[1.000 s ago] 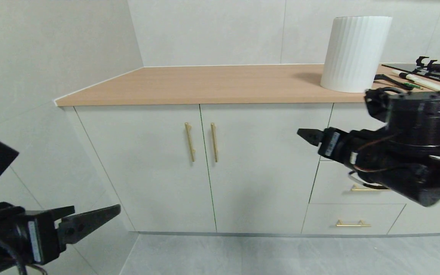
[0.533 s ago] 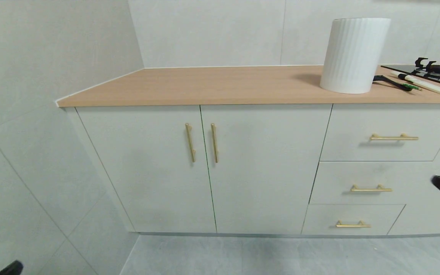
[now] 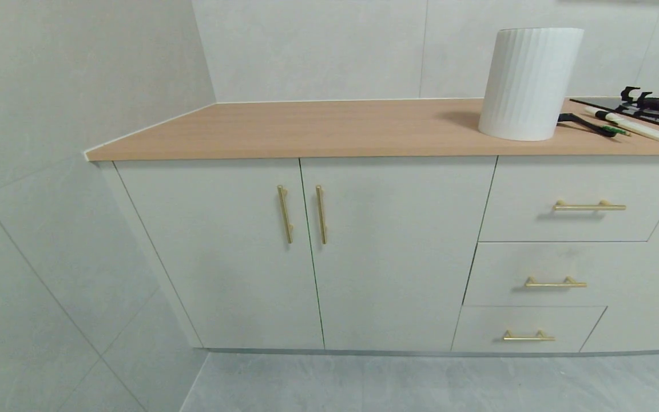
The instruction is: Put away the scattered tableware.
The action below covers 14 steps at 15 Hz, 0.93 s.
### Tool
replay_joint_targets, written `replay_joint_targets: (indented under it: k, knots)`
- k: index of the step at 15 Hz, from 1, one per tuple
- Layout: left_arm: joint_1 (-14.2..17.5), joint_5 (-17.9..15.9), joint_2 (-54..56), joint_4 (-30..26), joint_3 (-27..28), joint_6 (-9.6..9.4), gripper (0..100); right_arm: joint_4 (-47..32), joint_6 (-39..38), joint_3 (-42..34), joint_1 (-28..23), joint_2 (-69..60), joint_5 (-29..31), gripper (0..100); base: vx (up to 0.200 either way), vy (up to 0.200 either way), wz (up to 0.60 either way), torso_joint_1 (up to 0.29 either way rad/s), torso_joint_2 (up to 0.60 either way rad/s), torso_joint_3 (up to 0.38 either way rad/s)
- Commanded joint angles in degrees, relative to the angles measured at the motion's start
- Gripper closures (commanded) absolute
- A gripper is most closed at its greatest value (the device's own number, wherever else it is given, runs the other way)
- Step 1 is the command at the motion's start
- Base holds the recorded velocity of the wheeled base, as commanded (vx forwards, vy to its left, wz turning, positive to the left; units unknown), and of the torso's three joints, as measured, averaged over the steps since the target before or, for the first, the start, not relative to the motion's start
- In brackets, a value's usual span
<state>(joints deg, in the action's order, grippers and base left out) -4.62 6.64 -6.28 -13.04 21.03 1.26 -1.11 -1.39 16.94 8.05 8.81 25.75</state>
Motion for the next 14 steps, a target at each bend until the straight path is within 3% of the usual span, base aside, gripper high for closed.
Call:
replay_joint_targets:
  k: [1, 2, 4, 6, 7, 8, 9, 12, 14]
  knots:
    - [4.4, -1.1, 5.7, -0.4, -0.9, -3.19, 0, -0.1, 0.4, -1.9, -7.3, -6.0, -0.3, 0, 0.0, 0.0, 0.0, 0.0, 0.0, 0.0]
    - [4.8, -1.2, 6.3, -0.1, -2.9, -5.47, 0, -0.1, 2.2, -4.2, -8.5, -8.8, -3.0, 0, 0.0, 0.0, 0.0, 0.0, 0.0, 0.0]
    - [4.8, -0.1, 6.3, 1.4, -5.1, -5.39, 0, 2.9, 2.3, -7.0, -8.5, -8.7, -2.7, 0, 0.0, 0.0, 0.0, 0.0, 0.0, 0.0]
    - [4.8, -0.2, 6.3, 4.4, -10.7, -5.74, 0, 7.5, 2.3, -13.3, -8.5, -8.7, -11.1, 0, 0.0, 0.0, 0.0, 0.0, 0.0, 0.0]
    - [4.8, -0.2, 6.3, 9.0, -14.8, -5.74, 0, 10.8, 2.2, -16.9, -8.5, -8.7, -16.5, 0, 0.0, 0.0, 0.0, 0.0, 0.0, 0.0]
    - [4.8, -0.2, 6.3, 11.0, -16.5, -5.74, 0, 10.7, 2.1, -16.9, -8.5, -8.7, -18.0, 0, 0.0, 0.0, 0.0, 0.0, 0.0, 0.0]
    - [4.8, -0.6, 6.3, 16.8, -21.0, -6.18, 0, 8.1, 1.6, -16.9, -8.5, -8.7, -21.2, 0, 0.0, 0.0, 0.0, 0.0, 0.0, 0.0]
    - [4.8, -5.3, 6.3, 15.3, -21.0, -6.0, 0, 1.2, 1.7, -16.9, -8.5, -8.7, -24.0, 0, 0.0, 0.0, 0.0, 0.0, 0.0, 0.0]
    - [4.8, -7.4, 6.3, 13.7, -21.0, -5.65, 0, 0.9, 1.7, -16.9, -8.5, -8.6, -25.2, 0, 0.0, 0.0, 0.0, 0.0, 0.0, 0.0]
